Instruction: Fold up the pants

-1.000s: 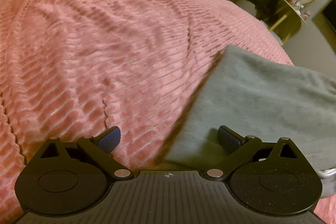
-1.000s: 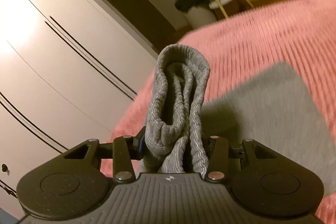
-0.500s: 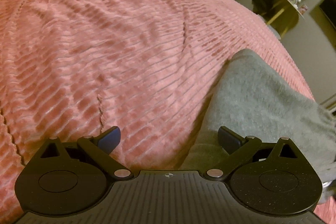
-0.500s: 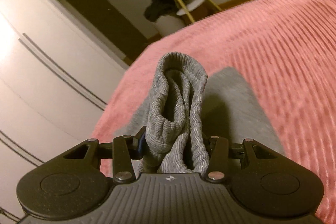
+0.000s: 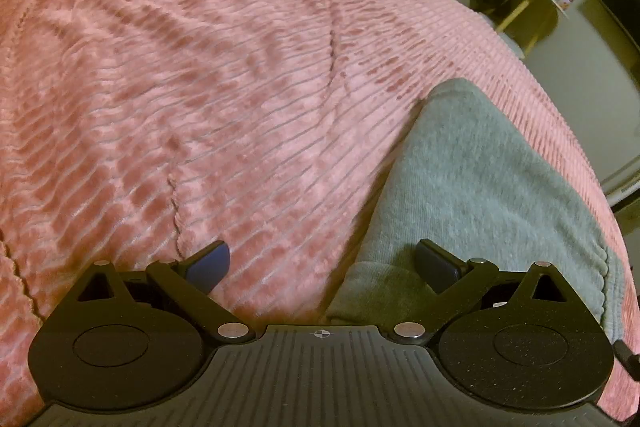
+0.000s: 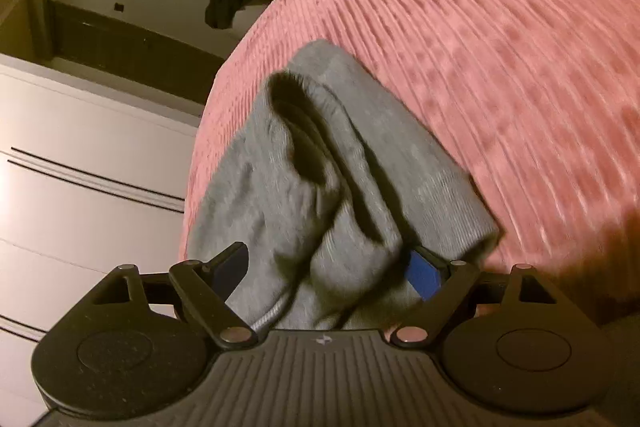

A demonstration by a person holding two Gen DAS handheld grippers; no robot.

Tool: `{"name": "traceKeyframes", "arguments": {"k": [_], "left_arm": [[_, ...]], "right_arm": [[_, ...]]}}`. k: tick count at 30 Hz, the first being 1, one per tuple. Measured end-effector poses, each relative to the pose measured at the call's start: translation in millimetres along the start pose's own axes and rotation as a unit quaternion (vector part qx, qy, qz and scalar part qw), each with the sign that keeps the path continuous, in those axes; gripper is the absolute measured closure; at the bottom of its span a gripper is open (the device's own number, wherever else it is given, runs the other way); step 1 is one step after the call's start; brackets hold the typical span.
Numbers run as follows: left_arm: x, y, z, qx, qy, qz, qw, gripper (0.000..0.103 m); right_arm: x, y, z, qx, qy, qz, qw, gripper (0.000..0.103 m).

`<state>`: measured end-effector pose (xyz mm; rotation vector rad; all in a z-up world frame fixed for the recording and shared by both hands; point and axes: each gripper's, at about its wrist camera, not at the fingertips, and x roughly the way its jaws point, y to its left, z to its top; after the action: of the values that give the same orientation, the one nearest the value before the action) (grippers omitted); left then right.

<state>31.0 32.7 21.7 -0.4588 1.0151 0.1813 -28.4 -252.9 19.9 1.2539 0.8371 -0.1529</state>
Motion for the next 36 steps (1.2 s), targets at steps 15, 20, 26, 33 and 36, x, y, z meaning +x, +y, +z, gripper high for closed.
{"name": "traceKeyframes", "arguments": {"k": [15, 20, 26, 33, 36], "left_arm": [[-36, -37, -33, 0.104, -0.012, -0.042, 0.9936, 0.001], [-48, -58, -55, 0.174, -0.022, -0.061, 0.9827, 0.001], [-29, -83, -63, 0.231, -0.007, -0.011, 0.9728, 0.001], [-31, -75, -65, 0.177, 0.006, -0.065, 0.9821, 0.002], [-19, -77, -62, 0.170, 0.008, -0.021, 0.9852, 0.002]], "right_arm": [[46, 17, 9, 0.030, -0.032, 0.018, 0.999, 0.061], [38, 51, 16, -0.016, -0.049, 0.037, 0.998, 0.064], [21, 100, 17, -0.064, -0.068, 0.102, 0.990, 0.064], [13, 134, 18, -0.120, -0.072, 0.122, 0.983, 0.064], [9, 139, 15, -0.133, -0.076, 0.127, 0.980, 0.064]]}}
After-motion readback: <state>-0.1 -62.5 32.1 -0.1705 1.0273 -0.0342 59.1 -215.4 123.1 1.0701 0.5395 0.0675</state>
